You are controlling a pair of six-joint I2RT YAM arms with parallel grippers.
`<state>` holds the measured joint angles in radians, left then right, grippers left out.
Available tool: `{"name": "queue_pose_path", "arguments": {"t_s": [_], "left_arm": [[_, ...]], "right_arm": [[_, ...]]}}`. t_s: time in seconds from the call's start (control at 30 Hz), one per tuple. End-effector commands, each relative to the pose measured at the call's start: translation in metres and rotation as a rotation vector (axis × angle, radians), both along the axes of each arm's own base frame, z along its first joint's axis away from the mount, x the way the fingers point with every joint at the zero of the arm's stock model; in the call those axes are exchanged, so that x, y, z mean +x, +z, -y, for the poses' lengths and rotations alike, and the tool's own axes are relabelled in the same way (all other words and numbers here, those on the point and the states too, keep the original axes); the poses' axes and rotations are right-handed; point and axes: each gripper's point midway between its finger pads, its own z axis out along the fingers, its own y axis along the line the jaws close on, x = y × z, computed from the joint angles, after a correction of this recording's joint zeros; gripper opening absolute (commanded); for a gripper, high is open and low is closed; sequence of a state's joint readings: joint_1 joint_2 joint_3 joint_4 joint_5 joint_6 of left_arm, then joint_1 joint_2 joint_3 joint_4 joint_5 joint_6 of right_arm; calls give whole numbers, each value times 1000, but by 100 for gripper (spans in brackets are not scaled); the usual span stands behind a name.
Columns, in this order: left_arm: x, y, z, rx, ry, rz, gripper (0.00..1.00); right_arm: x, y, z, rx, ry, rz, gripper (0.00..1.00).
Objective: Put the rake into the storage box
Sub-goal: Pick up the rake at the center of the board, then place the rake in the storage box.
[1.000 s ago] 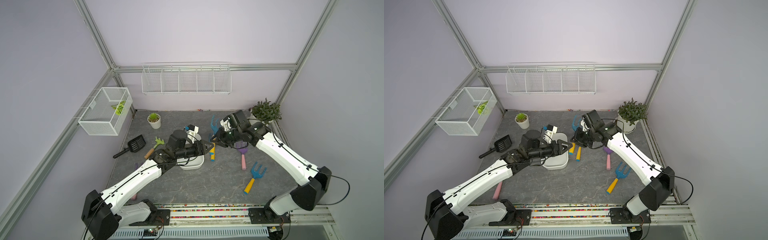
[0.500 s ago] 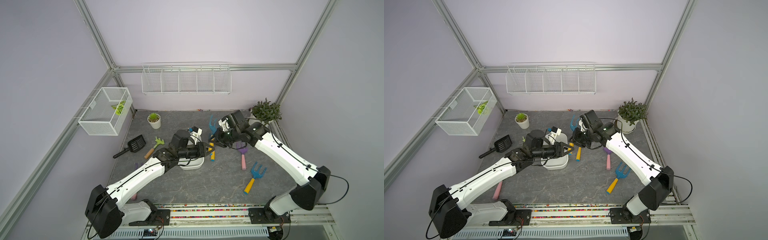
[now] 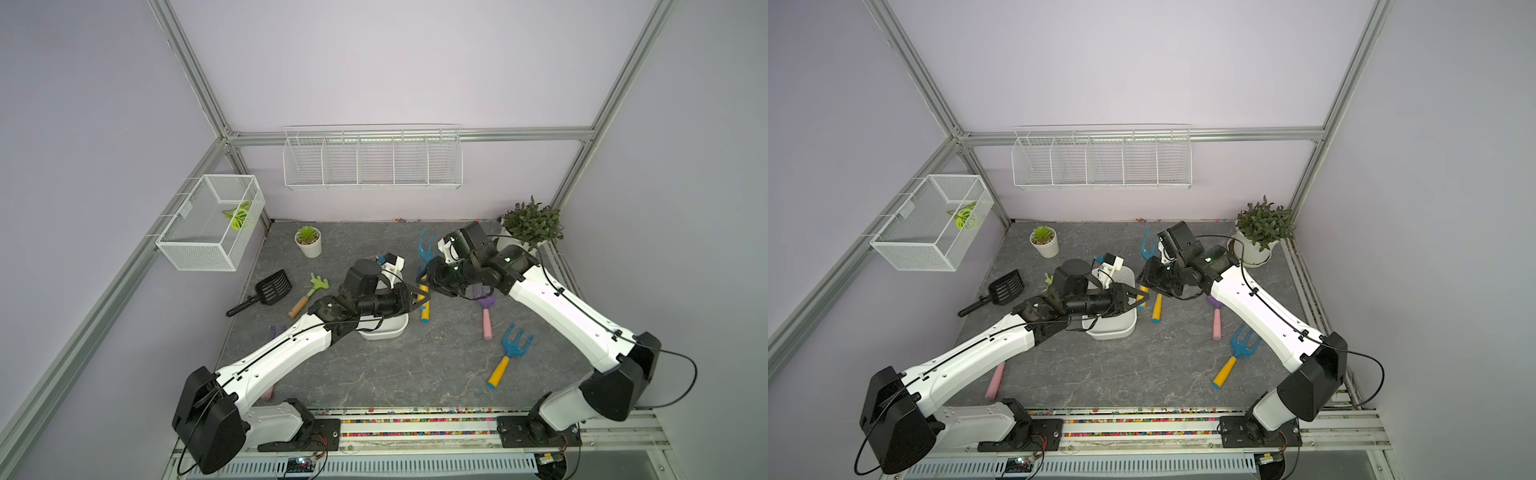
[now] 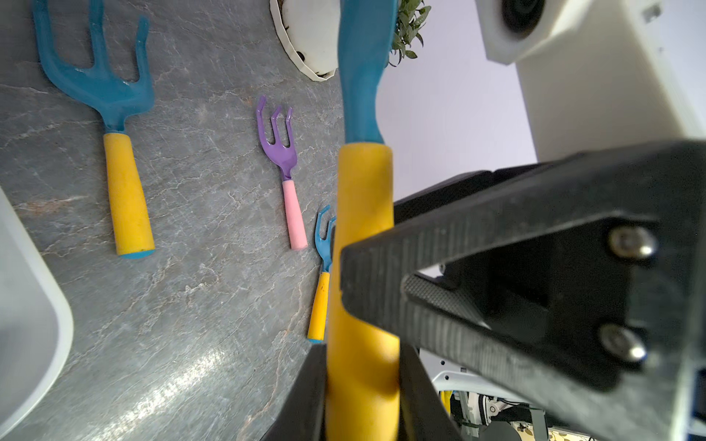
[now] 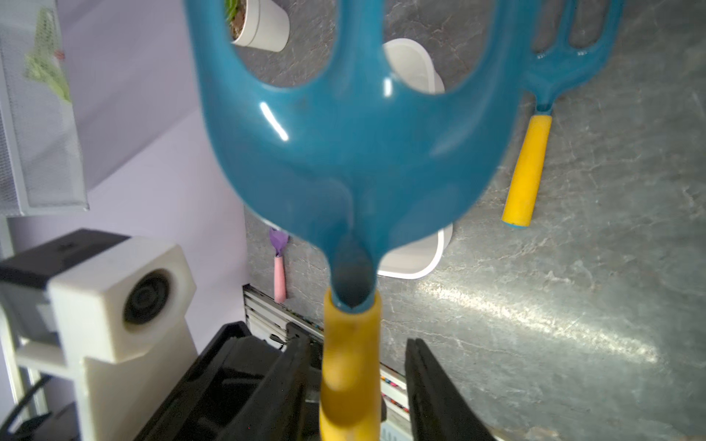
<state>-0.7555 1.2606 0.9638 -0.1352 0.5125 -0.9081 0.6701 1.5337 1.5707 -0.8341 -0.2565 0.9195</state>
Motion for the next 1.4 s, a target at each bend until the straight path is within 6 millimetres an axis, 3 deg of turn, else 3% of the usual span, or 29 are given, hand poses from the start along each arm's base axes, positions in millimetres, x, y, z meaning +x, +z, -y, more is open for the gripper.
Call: {"name": "queue_pose_path", "arguments": {"t_s": [0.0, 0.07, 0.13, 0.33, 0.57, 0.87, 1.37], "left_arm": [[5, -4, -5, 1, 43, -9, 0], [6, -9, -11, 11, 67, -23, 0], [8, -14, -19, 22, 93, -34, 0], [14, -39, -55, 59, 186, -87, 0], [18, -83, -86, 144, 251, -154, 0], [26, -114, -76, 197, 195, -256, 0], [47, -133, -71, 219, 231, -313, 0]], "right_arm": [[0, 24, 11, -8, -19, 94, 64], [-1, 33, 15, -5, -24, 130, 77], [-2, 41, 20, -5, -29, 162, 82], [-9, 55, 48, -46, -57, 221, 82], [-19, 34, 78, -60, -98, 167, 78], [-33, 3, 95, -75, -129, 103, 77], [-44, -8, 110, -89, -151, 79, 77]]}}
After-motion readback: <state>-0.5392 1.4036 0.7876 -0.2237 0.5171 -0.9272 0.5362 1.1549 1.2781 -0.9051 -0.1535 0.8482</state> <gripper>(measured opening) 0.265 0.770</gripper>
